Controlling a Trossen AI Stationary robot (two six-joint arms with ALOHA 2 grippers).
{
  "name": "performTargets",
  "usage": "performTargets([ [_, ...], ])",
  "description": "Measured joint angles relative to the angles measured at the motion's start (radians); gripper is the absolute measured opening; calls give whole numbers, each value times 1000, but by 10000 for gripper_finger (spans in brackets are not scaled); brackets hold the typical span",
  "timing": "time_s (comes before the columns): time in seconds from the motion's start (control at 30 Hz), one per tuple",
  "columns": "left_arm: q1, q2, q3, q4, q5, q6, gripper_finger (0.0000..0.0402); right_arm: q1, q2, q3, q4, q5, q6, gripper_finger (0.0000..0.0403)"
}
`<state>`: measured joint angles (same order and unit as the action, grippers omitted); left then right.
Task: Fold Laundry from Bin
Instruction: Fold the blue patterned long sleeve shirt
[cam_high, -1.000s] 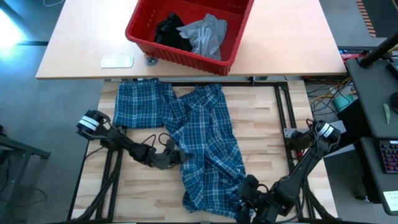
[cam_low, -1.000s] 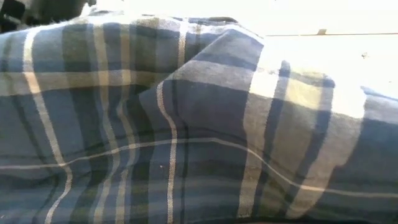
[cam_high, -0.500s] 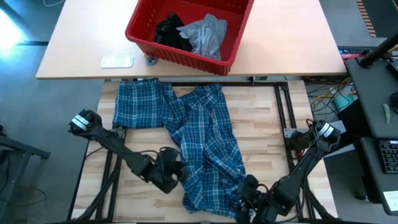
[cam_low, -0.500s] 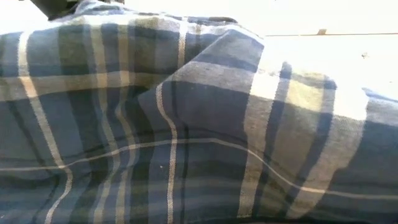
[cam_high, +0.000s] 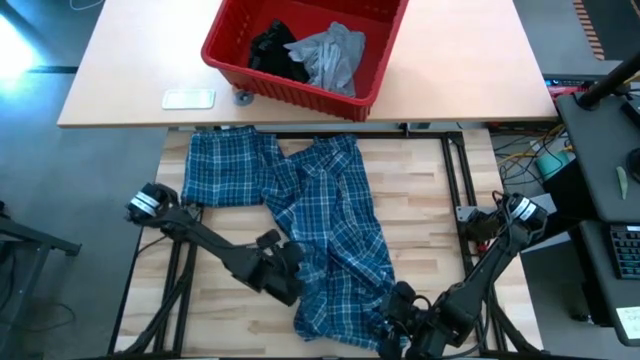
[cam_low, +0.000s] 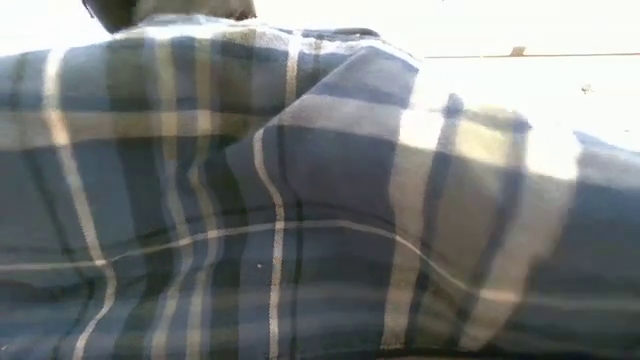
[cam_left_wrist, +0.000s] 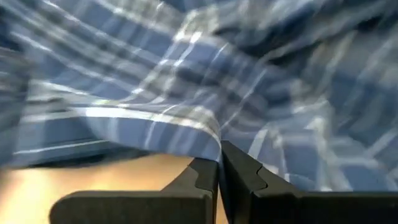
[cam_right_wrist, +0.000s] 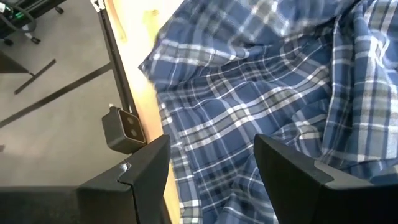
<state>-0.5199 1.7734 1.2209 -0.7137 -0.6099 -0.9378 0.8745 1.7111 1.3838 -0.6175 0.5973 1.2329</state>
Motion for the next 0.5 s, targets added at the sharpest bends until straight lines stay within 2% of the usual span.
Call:
performTargets([
  [0.13, -51, 80, 156, -365, -39, 39, 0, 2, 0, 0, 2, -12, 6, 226],
  [0.33, -174, 176, 339, -449, -29, 19, 0, 2, 0, 0, 1, -4, -27, 226],
  [0.5, -290, 285, 580, -658, -25, -81, 0, -2, 0, -8, -1, 51, -53, 226],
])
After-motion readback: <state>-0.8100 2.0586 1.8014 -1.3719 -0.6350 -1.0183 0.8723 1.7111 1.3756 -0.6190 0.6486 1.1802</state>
